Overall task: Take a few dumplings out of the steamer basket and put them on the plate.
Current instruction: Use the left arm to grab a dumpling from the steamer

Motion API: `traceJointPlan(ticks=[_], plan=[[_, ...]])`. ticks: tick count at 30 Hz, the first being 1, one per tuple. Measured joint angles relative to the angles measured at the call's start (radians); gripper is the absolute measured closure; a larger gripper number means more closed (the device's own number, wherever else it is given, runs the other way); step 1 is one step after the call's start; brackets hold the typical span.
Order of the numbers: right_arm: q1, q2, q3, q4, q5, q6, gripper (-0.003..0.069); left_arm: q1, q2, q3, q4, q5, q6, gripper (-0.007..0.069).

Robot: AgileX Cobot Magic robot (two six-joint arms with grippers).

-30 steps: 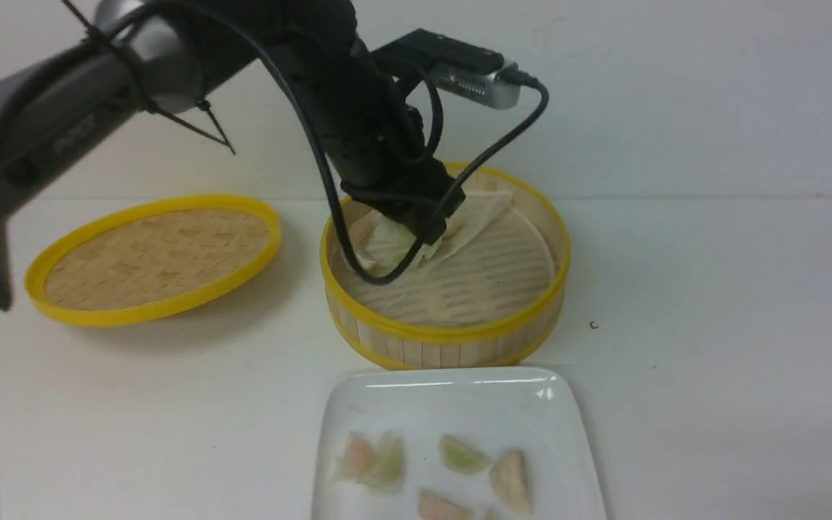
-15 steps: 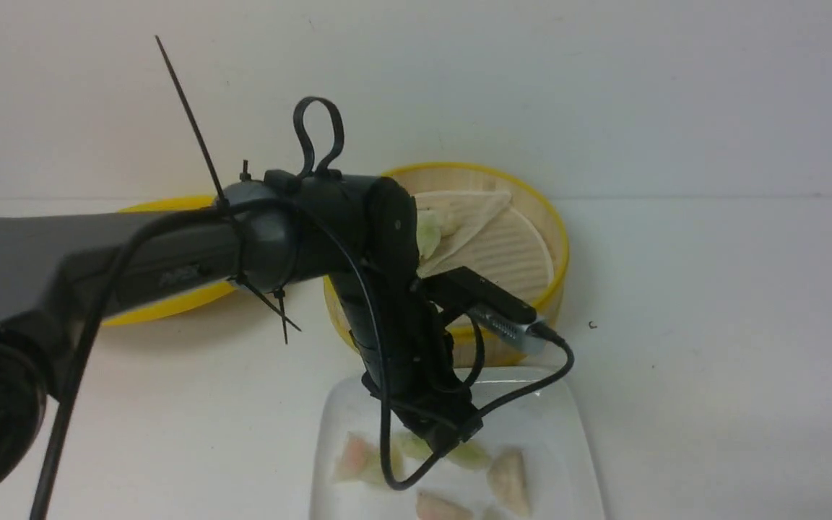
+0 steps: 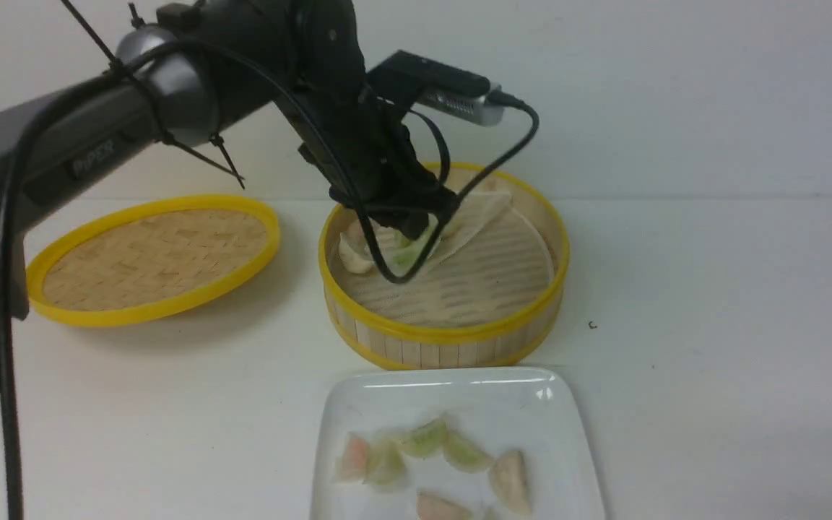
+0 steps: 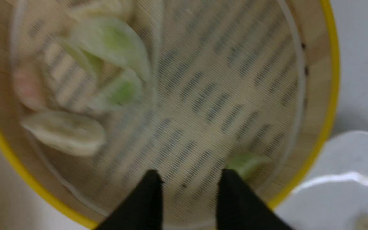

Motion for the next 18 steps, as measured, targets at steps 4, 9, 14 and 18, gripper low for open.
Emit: traceJointPlan(ticks=[4,9,14,18], plan=[[0.000,0.000,0.000,0.000,0.000,0.000,0.0673,0.021,0.089,-0.061,-0.016,-0.044,0.123,0.0613],[0.000,0.000,0.000,0.000,0.000,0.000,0.0673,0.022,0.176,-0.075,-0.018,-0.119,0.233,0.0550],[0.000,0.000,0.000,0.000,0.000,0.000,0.0673,0.021,0.234,-0.075,-0.009,-0.198,0.250,0.0320],[0.000,0.000,0.000,0.000,0.000,0.000,0.0673,0.021,0.261,-0.075,-0.005,-0.208,0.251,0.0181]])
